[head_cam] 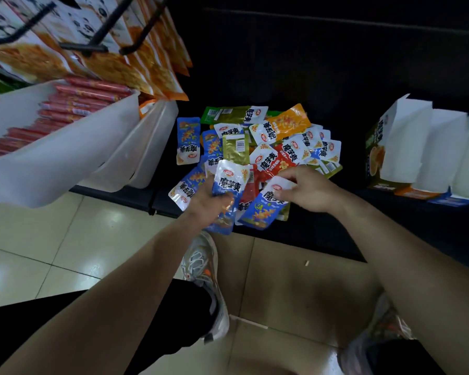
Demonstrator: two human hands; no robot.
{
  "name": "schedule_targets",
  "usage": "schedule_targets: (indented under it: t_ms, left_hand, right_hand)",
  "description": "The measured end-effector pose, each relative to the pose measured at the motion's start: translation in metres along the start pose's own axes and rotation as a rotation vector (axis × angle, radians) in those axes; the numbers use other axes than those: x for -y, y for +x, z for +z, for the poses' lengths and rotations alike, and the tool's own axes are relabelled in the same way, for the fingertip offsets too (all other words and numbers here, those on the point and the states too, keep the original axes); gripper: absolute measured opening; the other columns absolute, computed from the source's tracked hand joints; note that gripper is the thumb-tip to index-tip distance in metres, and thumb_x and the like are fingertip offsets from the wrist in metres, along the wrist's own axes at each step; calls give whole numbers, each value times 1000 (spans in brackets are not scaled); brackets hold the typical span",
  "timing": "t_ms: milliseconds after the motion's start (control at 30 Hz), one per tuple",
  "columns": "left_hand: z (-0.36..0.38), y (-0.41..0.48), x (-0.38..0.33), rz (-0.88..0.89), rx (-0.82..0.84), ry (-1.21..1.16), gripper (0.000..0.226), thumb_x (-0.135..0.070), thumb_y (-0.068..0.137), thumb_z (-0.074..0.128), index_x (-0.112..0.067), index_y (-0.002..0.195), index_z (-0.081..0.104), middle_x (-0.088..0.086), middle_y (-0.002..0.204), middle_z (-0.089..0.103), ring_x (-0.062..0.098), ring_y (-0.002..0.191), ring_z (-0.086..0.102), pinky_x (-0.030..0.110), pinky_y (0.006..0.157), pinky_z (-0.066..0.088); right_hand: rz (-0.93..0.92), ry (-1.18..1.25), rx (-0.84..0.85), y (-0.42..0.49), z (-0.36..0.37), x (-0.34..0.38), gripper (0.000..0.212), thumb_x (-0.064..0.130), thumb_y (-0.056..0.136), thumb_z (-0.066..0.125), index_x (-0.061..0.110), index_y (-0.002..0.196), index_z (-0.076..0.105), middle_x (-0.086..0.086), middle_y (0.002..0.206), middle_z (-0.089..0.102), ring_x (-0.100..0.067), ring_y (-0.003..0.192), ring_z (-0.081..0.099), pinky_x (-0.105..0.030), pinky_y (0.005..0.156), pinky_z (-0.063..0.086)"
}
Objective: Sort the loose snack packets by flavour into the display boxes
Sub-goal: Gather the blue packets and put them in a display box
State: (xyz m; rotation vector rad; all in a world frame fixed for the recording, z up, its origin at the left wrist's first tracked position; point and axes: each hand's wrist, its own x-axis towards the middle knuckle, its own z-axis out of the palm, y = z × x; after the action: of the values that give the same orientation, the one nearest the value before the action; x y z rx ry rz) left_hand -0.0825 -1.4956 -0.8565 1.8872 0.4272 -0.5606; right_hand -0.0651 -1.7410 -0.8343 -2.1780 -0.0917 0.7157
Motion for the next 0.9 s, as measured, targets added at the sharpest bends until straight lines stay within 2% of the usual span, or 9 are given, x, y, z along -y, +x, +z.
schedule_targets:
  t_ms: [67, 233, 400, 467, 533, 600, 700, 800, 900]
  left_hand:
    - [17, -3, -5, -8, 53, -47, 31, -14, 97, 62, -41, 107, 50, 0, 84, 63, 23, 78, 59, 33, 65, 48]
    - [33, -9, -11, 28, 64, -55, 29, -15, 103, 50, -11, 131, 53, 1, 96, 59, 18, 88, 55, 22, 68, 45]
    - [23, -9, -7, -51, -20, -110, 2, -16, 103, 50, -17, 104, 49, 2, 70, 49, 16, 61, 46, 16, 41, 38]
    - [22, -10, -9, -54, -2, -169, 3, -21, 101, 54, -18, 103, 54, 4, 79, 60, 23, 74, 59, 17, 52, 49]
    - [21, -12, -10, -45, 38, -179, 33, -45, 91, 62, -22, 115, 60, 4, 105, 69, 27, 102, 65, 29, 85, 57]
    - [13, -18, -11, -10, 106, -102, 46, -45, 90, 66, -25, 130, 56, 0, 115, 69, 16, 104, 68, 34, 94, 53]
    - [-17, -15, -13, 63, 117, 39, 31, -17, 93, 68, -14, 121, 55, 2, 88, 69, 7, 69, 65, 28, 68, 55]
    - [-65, -4, -12, 9, 6, 85, 26, -3, 91, 68, -8, 113, 54, 6, 85, 66, 10, 69, 64, 23, 59, 53]
    - [-106, 3, -1, -99, -123, 99, 21, -6, 91, 68, -5, 110, 60, 20, 99, 67, 25, 82, 64, 37, 72, 55]
  right_hand:
    - [9, 44, -74, 5, 3, 0, 29, 34, 88, 77, 22, 113, 69, 4, 120, 66, -16, 111, 61, -29, 87, 46]
    - [34, 208, -275, 6, 23, 1, 26, 35, 81, 83, 23, 100, 70, 7, 100, 69, -13, 94, 66, -25, 72, 50]
    - [69, 388, -205, 6, 28, 4, 20, 26, 81, 84, 21, 96, 71, 3, 96, 75, -14, 88, 73, -35, 76, 60]
    - [103, 469, -215, 9, 34, 11, 23, 26, 81, 84, 17, 97, 70, 1, 93, 75, -16, 85, 73, -33, 65, 60]
    - [136, 460, -291, 15, 42, 21, 30, 31, 79, 86, 14, 94, 67, -3, 92, 72, -22, 86, 73, -38, 63, 62]
    - [137, 419, -347, 24, 50, 34, 37, 38, 74, 88, 14, 86, 63, -5, 86, 70, -26, 84, 72, -48, 66, 62]
    - [85, 307, -384, 40, 61, 55, 38, 52, 84, 75, 17, 87, 59, 2, 81, 65, -14, 73, 64, -35, 58, 52]
    - [-27, 34, -350, 65, 81, 69, 18, 37, 103, 50, 25, 110, 60, -2, 111, 68, -20, 90, 65, -35, 72, 53]
    - [-257, -421, -112, 91, 118, 76, 45, 16, 96, 55, 26, 139, 52, 0, 145, 49, -27, 126, 48, -41, 99, 46]
